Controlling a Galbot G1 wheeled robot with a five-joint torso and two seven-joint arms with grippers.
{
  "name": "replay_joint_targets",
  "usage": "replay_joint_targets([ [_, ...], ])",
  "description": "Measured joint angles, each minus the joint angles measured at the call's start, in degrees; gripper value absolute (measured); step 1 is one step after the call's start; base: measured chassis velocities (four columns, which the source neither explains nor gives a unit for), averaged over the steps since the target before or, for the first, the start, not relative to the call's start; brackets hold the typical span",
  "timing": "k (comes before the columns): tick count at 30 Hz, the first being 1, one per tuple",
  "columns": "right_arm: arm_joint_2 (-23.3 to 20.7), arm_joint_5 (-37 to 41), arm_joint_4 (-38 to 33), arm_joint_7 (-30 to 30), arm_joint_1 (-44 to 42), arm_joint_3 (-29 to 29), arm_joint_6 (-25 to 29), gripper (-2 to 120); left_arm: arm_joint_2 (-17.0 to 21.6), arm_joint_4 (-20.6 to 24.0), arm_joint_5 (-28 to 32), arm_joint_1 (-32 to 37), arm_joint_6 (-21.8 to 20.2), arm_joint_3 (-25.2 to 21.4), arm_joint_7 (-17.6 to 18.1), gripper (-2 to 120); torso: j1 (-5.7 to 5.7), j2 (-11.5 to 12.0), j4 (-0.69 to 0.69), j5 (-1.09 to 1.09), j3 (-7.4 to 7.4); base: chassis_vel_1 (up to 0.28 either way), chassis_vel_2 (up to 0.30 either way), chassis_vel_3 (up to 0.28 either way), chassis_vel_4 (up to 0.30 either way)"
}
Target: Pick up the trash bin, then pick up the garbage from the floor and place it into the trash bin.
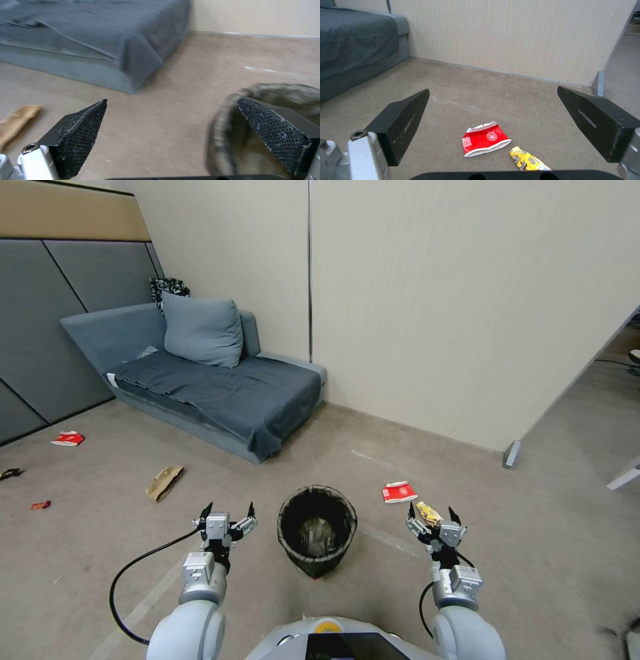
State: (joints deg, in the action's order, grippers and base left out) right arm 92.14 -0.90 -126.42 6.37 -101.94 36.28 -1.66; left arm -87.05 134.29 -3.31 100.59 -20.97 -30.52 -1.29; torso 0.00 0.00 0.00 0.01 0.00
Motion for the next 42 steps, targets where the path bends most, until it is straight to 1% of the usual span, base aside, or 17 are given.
replay_joint_targets([
  [1, 0.0, 0.0, 0.0, 0.0, 0.0, 0.0, 0.0, 100, 0.0, 0.0, 0.0, 0.0, 0.0, 0.0, 0.0, 100, 0.0, 0.0, 0.0, 0.0, 0.0, 0.0, 0.0, 0.0, 0.0],
  [3, 0.0, 0.0, 0.0, 0.5, -0.1, 0.0, -0.3, 100, 0.4, -1.1, -0.4, -2.1, -2.4, 2.7, -0.7, 100, 0.0, 0.0, 0.0, 0.0, -0.01, 0.0, 0.0, 0.0, 0.0],
  [4, 0.0, 0.0, 0.0, 0.5, -0.1, 0.0, -0.3, 100, 0.4, -1.1, -0.4, -2.1, -2.4, 2.7, -0.7, 100, 0.0, 0.0, 0.0, 0.0, -0.01, 0.0, 0.0, 0.0, 0.0],
  [7, 0.0, 0.0, 0.0, 1.0, -0.2, -0.1, -0.5, 100, 1.3, -4.5, -4.0, -6.7, -4.7, 8.3, 0.0, 100, 0.0, 0.0, 0.0, 0.0, 0.0, 0.0, 0.0, 0.0, 0.0],
  [8, 0.0, 0.0, 0.0, 1.0, -0.2, -0.1, -0.5, 100, 1.3, -4.5, -4.0, -6.7, -4.7, 8.3, 0.0, 100, 0.0, 0.0, 0.0, 0.0, 0.0, 0.0, 0.0, 0.0, 0.0],
  [10, 0.0, 0.0, -0.1, 1.1, -0.2, 0.2, -0.8, 100, 1.7, -6.7, -4.4, -9.5, -6.2, 11.2, 1.0, 100, 0.0, 0.0, 0.0, 0.0, 0.0, 0.0, 0.0, 0.0, 0.0],
  [16, 0.0, 0.0, -0.2, 1.3, 0.0, 0.7, -1.5, 100, 1.9, -10.2, -4.0, -12.8, -8.3, 14.4, 1.9, 100, 0.0, 0.0, 0.0, -0.01, 0.0, 0.0, 0.0, 0.0, 0.0],
  [17, 0.0, 0.0, -0.2, 1.3, 0.0, 0.7, -1.5, 100, 1.9, -10.2, -4.0, -12.8, -8.3, 14.4, 1.9, 100, 0.0, 0.0, 0.0, -0.01, 0.0, 0.0, 0.0, 0.0, 0.0],
  [21, 0.0, 0.0, 0.5, 1.6, 0.3, 0.7, -1.9, 100, 1.6, -12.5, -2.8, -14.3, -9.9, 17.4, 2.8, 100, 0.0, 0.0, 0.0, 0.0, 0.0, 0.0, 0.0, 0.0, 0.0],
  [26, 0.0, 0.0, 0.7, 1.8, 0.4, 0.6, -2.1, 100, 1.3, -14.3, -2.8, -15.5, -11.2, 18.4, 3.8, 100, 0.0, 0.0, 0.0, -0.01, 0.0, 0.0, 0.0, 0.0, 0.0],
  [29, 0.0, 0.0, 0.8, 1.9, 0.4, 0.6, -2.1, 100, 1.0, -15.6, -2.4, -16.5, -13.3, 19.2, 5.3, 100, 0.0, 0.0, 0.0, 0.0, 0.0, 0.0, 0.0, 0.0, 0.0],
  [31, 0.0, 0.0, 0.9, 1.9, 0.4, 0.6, -2.1, 100, 0.9, -15.9, -2.3, -16.6, -13.6, 19.3, 5.6, 100, 0.0, 0.0, 0.0, 0.0, 0.0, 0.0, 0.0, 0.0, 0.0],
  [33, 0.0, -0.1, 1.0, 1.9, 0.4, 0.7, -2.1, 100, 0.6, -16.6, -2.1, -17.1, -14.5, 19.6, 6.7, 100, 0.0, 0.0, 0.0, 0.0, 0.0, 0.0, 0.0, 0.0, 0.0],
  [34, 0.0, -0.1, 1.0, 1.9, 0.4, 0.7, -2.1, 100, 0.6, -16.6, -2.1, -17.1, -14.5, 19.6, 6.7, 100, 0.0, 0.0, 0.0, 0.0, 0.0, 0.0, 0.0, 0.0, 0.0],
  [38, 0.0, -0.1, 1.2, 1.9, 0.4, 0.7, -2.1, 100, 0.1, -18.3, -1.7, -18.3, -15.2, 19.5, 9.3, 100, 0.0, 0.0, 0.0, -0.01, 0.01, 0.0, 0.0, 0.0, 0.0],
  [42, 0.0, -0.1, 1.3, 1.9, 0.4, 0.7, -2.0, 100, -0.1, -18.5, -1.5, -19.0, -15.5, 18.8, 10.4, 100, 0.0, 0.0, 0.0, -0.01, 0.0, 0.0, 0.0, 0.0, 0.0],
])
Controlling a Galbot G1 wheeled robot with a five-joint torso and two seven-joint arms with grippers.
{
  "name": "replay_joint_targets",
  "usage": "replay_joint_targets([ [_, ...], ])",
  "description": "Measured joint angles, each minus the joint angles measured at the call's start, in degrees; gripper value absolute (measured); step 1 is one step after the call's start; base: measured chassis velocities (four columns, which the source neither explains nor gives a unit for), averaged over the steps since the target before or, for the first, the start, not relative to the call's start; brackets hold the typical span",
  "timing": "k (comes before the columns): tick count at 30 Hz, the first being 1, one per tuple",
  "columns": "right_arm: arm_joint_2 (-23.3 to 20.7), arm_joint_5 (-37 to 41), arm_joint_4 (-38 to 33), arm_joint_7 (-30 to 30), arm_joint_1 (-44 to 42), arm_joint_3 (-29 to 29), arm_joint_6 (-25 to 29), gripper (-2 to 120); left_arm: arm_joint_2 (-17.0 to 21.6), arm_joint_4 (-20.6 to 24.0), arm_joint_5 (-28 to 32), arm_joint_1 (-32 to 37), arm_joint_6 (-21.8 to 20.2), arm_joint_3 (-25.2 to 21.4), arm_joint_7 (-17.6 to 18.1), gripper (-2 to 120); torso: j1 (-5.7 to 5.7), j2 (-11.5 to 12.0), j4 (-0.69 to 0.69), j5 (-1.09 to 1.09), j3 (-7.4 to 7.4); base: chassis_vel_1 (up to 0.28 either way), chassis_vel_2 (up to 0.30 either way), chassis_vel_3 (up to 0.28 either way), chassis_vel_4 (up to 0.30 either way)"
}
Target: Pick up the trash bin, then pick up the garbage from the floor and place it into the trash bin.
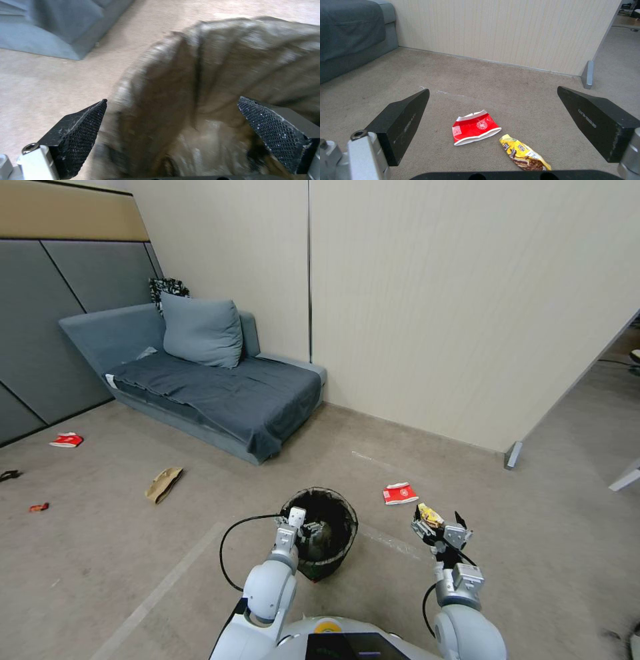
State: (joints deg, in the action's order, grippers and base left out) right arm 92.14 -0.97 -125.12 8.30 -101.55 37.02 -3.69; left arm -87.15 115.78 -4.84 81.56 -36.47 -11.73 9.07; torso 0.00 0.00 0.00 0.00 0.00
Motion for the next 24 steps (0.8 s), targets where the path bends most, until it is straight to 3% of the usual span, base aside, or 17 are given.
replay_joint_targets([
  [14, 0.0, 0.0, 0.6, 0.0, 0.1, 0.0, 0.0, 100, 0.1, 2.0, 0.3, -0.1, -0.4, -0.8, 0.3, 100, 0.0, 0.0, 0.0, 0.0, 0.0, 0.0, 0.0, 0.0, 0.0],
  [24, 0.0, 0.0, 0.9, 0.0, 0.2, 0.0, 0.0, 100, 0.0, -0.5, 1.8, -1.3, -1.3, -1.8, 0.2, 100, 0.0, 0.0, 0.0, 0.0, 0.0, 0.0, 0.0, 0.0, 0.0],
])
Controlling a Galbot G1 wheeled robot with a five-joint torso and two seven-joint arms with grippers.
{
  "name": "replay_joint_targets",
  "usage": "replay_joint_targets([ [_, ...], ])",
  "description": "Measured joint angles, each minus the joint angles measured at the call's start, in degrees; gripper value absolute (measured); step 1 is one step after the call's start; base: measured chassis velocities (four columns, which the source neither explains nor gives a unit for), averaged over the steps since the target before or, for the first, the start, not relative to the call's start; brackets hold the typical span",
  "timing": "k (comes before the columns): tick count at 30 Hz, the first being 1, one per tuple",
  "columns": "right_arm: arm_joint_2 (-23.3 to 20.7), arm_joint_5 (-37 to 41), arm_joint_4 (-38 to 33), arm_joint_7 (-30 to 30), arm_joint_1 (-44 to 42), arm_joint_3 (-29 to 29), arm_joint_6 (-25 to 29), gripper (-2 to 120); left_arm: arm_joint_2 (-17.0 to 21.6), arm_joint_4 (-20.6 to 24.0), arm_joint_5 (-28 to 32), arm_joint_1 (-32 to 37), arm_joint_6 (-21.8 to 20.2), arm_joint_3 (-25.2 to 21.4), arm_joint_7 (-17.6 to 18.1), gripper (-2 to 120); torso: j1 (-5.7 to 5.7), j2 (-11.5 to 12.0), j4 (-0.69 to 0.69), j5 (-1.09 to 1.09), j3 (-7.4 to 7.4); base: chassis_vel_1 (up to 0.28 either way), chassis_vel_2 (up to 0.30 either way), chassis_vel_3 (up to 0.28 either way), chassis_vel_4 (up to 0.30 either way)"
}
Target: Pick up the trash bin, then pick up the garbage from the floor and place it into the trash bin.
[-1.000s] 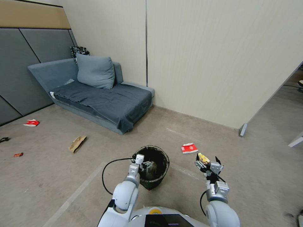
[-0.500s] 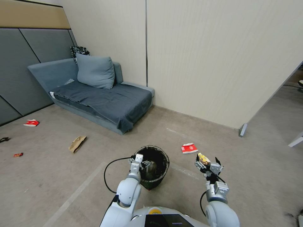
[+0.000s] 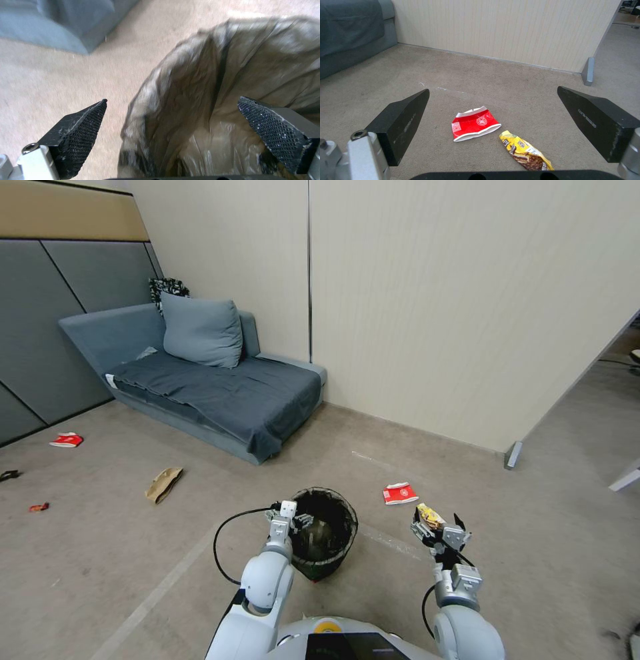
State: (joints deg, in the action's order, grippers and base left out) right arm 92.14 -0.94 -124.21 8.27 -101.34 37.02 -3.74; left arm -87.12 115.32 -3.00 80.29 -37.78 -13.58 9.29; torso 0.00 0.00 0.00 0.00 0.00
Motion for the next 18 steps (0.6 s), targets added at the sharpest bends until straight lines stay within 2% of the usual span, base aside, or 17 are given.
replay_joint_targets([
  [18, 0.0, 0.0, 1.0, 0.0, 0.4, -0.2, -0.3, 100, -0.2, -2.3, 3.2, -1.5, -4.2, -1.6, 2.8, 100, 0.0, 0.0, 0.0, 0.0, 0.0, 0.0, 0.0, 0.0, 0.0],
])
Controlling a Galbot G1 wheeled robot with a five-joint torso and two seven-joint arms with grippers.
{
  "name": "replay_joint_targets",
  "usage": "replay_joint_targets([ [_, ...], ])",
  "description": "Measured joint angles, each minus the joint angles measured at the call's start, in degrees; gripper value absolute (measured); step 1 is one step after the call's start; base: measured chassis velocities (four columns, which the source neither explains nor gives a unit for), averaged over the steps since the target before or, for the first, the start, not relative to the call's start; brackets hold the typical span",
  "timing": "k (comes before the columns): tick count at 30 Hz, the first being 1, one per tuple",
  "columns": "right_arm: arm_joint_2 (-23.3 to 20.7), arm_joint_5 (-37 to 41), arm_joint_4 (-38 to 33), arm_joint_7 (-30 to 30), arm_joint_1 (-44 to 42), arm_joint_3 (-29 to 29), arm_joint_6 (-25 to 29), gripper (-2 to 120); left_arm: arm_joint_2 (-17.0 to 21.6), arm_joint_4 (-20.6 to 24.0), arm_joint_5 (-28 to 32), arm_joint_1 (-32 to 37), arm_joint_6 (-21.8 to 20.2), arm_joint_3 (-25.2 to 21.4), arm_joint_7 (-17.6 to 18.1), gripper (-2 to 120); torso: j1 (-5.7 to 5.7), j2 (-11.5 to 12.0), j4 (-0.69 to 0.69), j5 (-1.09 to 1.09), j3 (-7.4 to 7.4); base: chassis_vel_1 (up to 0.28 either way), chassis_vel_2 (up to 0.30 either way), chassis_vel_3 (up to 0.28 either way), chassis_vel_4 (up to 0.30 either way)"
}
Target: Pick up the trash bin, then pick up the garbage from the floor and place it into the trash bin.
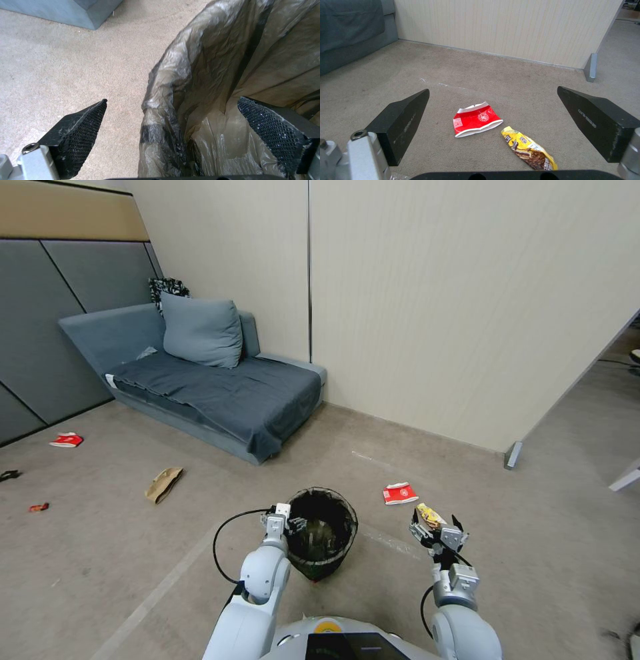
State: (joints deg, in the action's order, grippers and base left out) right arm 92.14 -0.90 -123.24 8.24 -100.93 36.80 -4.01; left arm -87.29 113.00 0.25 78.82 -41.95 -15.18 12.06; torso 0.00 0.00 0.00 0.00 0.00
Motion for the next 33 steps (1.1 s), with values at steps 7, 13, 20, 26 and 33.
replay_joint_targets([
  [7, 0.0, 0.0, 0.2, 0.0, 0.2, -0.2, -0.2, 100, 0.0, -1.0, 0.1, -0.4, -0.2, -0.1, -0.1, 80, 0.0, 0.0, 0.0, 0.0, 0.0, 0.0, 0.0, 0.0, 0.0],
  [13, 0.0, 0.1, 0.2, 0.0, 0.5, -0.3, -0.5, 100, -0.1, -2.1, 0.7, -0.9, 0.0, 0.0, -0.4, 58, 0.01, 0.0, 0.0, 0.0, 0.0, 0.0, 0.0, 0.0, 0.0],
  [20, 0.0, 0.3, 0.5, 0.1, 0.8, -0.3, -0.5, 100, -0.2, -3.2, 0.9, -1.5, 0.2, 0.0, -0.4, 38, 0.01, 0.0, -0.02, 0.03, 0.0, 0.0, 0.0, 0.0, 0.0],
  [26, 0.0, 0.4, 0.9, 0.1, 1.0, -0.2, -0.5, 100, -0.2, -3.9, 0.9, -1.9, 0.5, 0.0, -0.4, 20, 0.01, 0.0, -0.03, 0.03, -0.01, 0.0, 0.0, 0.0, 0.0],
  [33, 0.0, 0.5, 0.9, 0.2, 1.3, -0.1, -0.4, 100, -0.1, -4.2, 1.1, -2.4, 0.5, 0.0, -0.7, 17, 0.01, 0.0, -0.01, 0.01, -0.01, 0.0, 0.0, 0.0, 0.0],
])
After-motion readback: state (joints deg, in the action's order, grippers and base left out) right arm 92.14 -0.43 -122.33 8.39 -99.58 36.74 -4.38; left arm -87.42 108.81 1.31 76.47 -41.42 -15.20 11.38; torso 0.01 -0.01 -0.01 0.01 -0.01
